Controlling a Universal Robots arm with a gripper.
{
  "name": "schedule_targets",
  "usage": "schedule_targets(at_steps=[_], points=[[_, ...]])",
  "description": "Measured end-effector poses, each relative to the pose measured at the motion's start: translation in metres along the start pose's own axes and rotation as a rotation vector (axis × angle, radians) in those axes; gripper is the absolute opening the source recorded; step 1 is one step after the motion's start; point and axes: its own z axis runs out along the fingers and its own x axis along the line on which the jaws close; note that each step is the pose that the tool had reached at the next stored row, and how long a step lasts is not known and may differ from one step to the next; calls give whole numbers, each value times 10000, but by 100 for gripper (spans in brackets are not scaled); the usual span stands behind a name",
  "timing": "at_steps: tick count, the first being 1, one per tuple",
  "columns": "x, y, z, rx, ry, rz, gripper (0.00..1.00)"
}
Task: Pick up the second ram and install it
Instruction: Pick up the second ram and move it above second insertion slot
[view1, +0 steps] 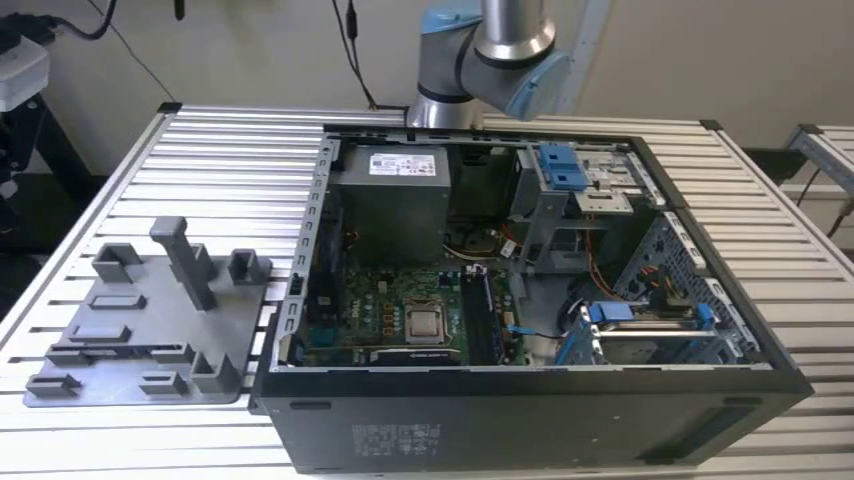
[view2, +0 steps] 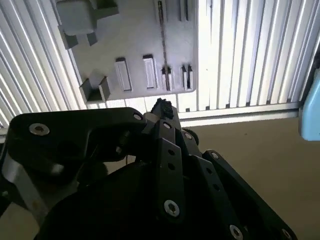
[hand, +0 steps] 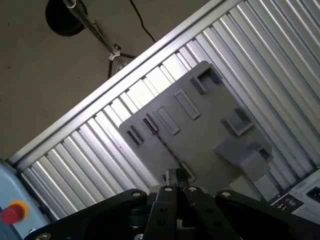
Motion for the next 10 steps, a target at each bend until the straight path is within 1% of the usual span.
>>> schedule_targets(at_steps=[5,10], points=[[-5,3,11,-3,45,-895,11],[-8,4,35,38,57,-1748,11]])
